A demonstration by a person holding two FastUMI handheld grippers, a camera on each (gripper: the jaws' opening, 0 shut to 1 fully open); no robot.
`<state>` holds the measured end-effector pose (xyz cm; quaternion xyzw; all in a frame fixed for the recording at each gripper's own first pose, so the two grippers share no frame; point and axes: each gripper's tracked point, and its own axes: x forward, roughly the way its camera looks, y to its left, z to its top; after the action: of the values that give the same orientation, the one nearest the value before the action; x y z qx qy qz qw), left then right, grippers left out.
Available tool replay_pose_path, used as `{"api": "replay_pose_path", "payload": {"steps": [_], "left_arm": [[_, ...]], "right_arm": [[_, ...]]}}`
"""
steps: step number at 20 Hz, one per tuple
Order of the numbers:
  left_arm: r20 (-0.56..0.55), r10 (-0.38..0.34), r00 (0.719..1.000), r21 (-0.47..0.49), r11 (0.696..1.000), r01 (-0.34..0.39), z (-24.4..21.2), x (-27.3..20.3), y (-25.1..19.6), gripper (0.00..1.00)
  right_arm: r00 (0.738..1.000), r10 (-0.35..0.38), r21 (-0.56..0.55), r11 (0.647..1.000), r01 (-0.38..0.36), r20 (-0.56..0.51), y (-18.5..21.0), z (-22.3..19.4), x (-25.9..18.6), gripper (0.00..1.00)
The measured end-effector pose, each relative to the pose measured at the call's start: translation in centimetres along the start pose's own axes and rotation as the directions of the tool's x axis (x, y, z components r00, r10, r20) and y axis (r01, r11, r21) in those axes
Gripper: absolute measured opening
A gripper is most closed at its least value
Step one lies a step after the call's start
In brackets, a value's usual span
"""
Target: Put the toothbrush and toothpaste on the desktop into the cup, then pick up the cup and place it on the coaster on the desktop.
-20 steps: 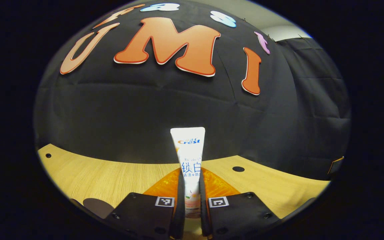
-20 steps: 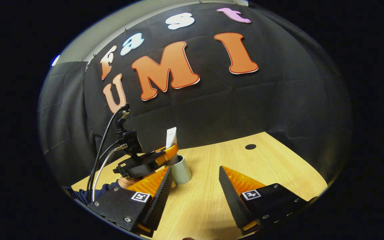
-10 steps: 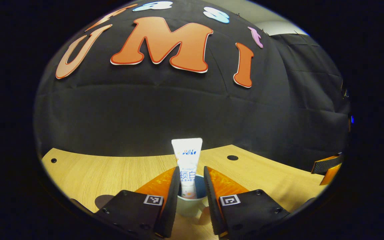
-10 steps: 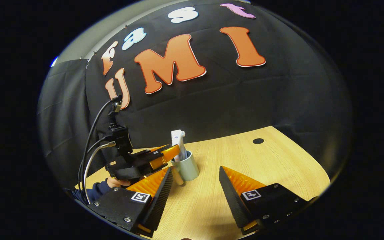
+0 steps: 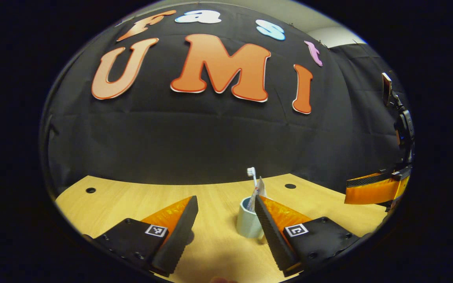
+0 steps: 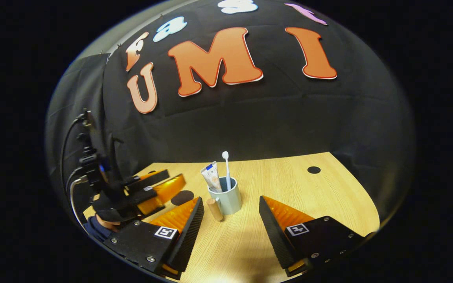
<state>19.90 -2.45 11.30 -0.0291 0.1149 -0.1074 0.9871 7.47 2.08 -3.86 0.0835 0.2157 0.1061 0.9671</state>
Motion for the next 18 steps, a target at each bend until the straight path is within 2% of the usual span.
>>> {"api": "replay_pose_path", "payload": {"steps": [5, 8, 10, 12, 15, 18], "left_arm": [[-0.004, 0.120, 0.993, -0.007, 0.993, -0.120, -0.2, -5.6, 5.8, 0.97], [-0.016, 0.165, 0.986, -0.023, 0.986, -0.165, -0.9, -8.7, 8.1, 0.97], [-0.030, 0.193, 0.981, 0.002, 0.981, -0.193, -1.5, -10.6, 8.9, 0.97], [-0.035, 0.201, 0.979, 0.033, 0.979, -0.200, -1.9, -11.9, 9.1, 0.97], [-0.036, 0.216, 0.976, 0.080, 0.974, -0.212, -2.3, -13.5, 9.3, 0.97], [-0.044, 0.205, 0.978, 0.081, 0.976, -0.201, -3.0, -14.0, 8.8, 0.97]], "right_arm": [[0.995, 0.026, -0.044, 0.999, -0.030, -0.097, 2.9, 0.6, 2.9, 0.86], [0.985, 0.043, -0.056, 0.997, -0.053, -0.167, 4.4, 0.4, 5.0, 0.86], [0.975, 0.050, -0.047, 0.997, -0.061, -0.215, 5.0, -0.1, 6.6, 0.86], [0.957, 0.049, -0.008, 0.999, -0.053, -0.287, 5.1, -1.0, 8.4, 0.86], [0.917, -0.012, -0.021, 1.000, 0.004, -0.398, 3.8, -3.1, 10.2, 0.86], [0.882, -0.078, -0.028, 0.997, 0.074, -0.464, 2.7, -3.9, 11.7, 0.83]]}}
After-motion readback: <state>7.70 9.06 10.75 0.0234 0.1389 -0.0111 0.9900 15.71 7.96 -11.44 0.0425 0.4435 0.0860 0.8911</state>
